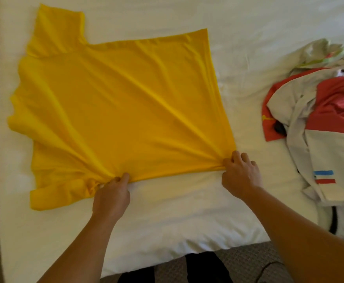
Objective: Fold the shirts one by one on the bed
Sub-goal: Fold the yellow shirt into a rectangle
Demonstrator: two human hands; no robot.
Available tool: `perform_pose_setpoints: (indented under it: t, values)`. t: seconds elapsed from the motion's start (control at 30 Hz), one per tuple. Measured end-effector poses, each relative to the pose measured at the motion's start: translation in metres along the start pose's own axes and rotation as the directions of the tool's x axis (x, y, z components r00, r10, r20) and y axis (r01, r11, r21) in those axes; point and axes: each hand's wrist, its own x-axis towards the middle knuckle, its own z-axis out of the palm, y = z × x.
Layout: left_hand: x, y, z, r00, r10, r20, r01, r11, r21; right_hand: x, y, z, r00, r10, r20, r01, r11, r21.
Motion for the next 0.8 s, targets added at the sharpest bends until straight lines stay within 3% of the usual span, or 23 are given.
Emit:
perform_pose_setpoints:
  t: [0.1,0.17,0.3,0.37,0.43,0.5,0.57,0.7,0.8]
  values:
    - [-0.011,-0.006,0.000,0.991,-0.137,-0.007,0.130,0.957,-0.260,-0.011,-0.020,0.000,0.991,0.092,-0.097,-0.080,0.989,0.123]
    - [-0.016,-0.018,-0.003,0.964,-0.257,-0.073,0.211,0.900,-0.381,-0.019,-0.043,0.000,0.989,0.078,-0.124,-0.042,0.962,0.269]
    - [-0.015,-0.071,-0.003,0.841,-0.447,-0.305,0.280,0.841,-0.463,-0.029,-0.121,-0.003,1.000,-0.017,0.015,0.007,0.861,0.509]
    - [-0.014,-0.110,0.001,0.835,-0.470,-0.286,0.323,0.839,-0.438,-0.031,-0.172,-0.002,0.995,-0.061,0.080,0.001,0.805,0.593]
    - [-0.015,-0.145,0.009,0.904,-0.379,-0.200,0.296,0.890,-0.347,-0.032,-0.225,0.000,0.986,-0.089,0.138,-0.026,0.745,0.667]
    - [-0.022,-0.175,0.024,0.970,-0.202,-0.137,0.165,0.957,-0.238,-0.031,-0.276,0.001,0.978,-0.052,0.200,-0.122,0.639,0.759]
    - [-0.033,-0.194,0.034,0.990,-0.032,-0.134,0.011,0.987,-0.160,-0.031,-0.318,-0.001,0.964,0.049,0.262,-0.251,0.498,0.830]
    - [-0.071,-0.208,0.047,0.952,0.267,-0.149,-0.277,0.959,-0.051,-0.032,-0.363,-0.005,0.909,0.248,0.335,-0.413,0.433,0.801]
    - [-0.097,-0.210,0.053,0.864,0.502,0.024,-0.498,0.861,-0.099,-0.037,-0.376,-0.010,0.889,0.252,0.383,-0.458,0.459,0.761]
